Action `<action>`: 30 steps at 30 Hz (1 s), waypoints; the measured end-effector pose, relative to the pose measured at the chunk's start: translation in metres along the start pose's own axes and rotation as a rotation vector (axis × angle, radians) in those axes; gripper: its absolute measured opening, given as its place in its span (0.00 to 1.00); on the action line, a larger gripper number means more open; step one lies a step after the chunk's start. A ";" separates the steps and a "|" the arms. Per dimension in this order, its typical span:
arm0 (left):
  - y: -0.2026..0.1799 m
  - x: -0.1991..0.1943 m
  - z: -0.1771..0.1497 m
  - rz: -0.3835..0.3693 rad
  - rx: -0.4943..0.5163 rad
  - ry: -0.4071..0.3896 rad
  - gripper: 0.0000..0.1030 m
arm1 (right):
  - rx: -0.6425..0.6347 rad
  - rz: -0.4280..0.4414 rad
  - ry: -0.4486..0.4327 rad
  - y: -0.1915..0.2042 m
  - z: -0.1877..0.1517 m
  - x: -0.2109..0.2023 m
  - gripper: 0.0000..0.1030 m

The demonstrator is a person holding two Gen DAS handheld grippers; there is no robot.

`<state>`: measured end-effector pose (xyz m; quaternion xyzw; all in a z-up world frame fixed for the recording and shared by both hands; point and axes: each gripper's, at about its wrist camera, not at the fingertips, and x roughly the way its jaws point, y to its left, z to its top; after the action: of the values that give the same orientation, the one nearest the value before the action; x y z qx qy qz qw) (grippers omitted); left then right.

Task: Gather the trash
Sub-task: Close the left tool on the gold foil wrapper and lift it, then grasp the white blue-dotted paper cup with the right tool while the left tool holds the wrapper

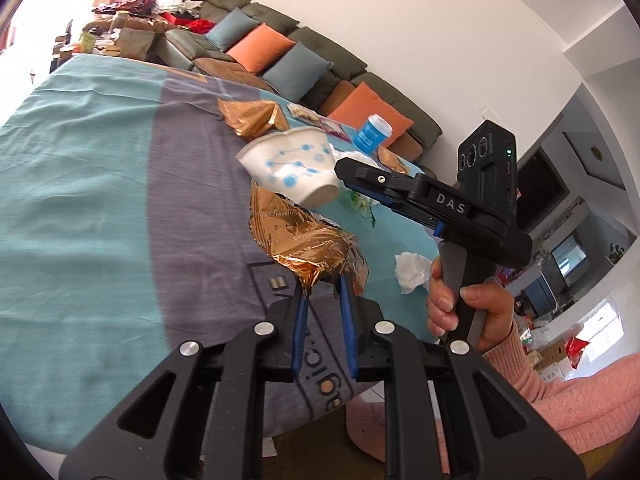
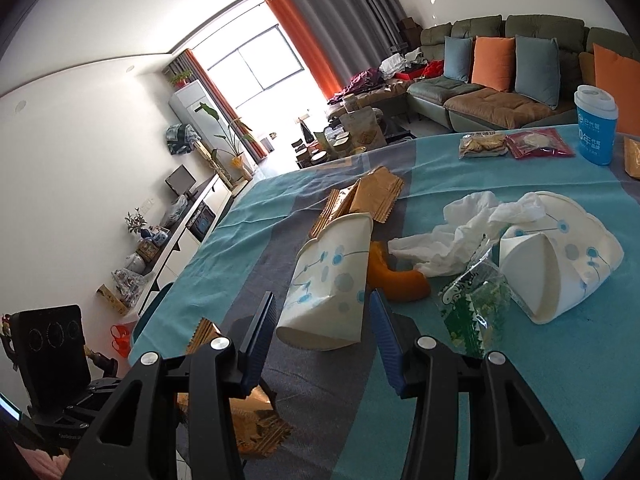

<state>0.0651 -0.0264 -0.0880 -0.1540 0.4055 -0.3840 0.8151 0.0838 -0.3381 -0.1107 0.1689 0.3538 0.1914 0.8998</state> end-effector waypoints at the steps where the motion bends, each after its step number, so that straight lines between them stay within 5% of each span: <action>1: 0.002 -0.003 -0.001 0.004 -0.002 -0.005 0.16 | 0.003 -0.008 0.004 0.000 0.002 0.002 0.45; 12: 0.020 -0.029 0.000 0.046 -0.026 -0.054 0.16 | 0.066 -0.004 0.045 -0.009 0.010 0.025 0.45; 19: 0.023 -0.038 -0.001 0.064 -0.034 -0.069 0.16 | 0.054 0.000 0.040 -0.005 0.007 0.022 0.27; 30: 0.030 -0.044 0.001 0.092 -0.044 -0.091 0.15 | 0.016 0.003 0.007 0.007 0.001 0.009 0.23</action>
<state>0.0649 0.0264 -0.0803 -0.1704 0.3831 -0.3295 0.8460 0.0892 -0.3279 -0.1119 0.1760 0.3580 0.1905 0.8970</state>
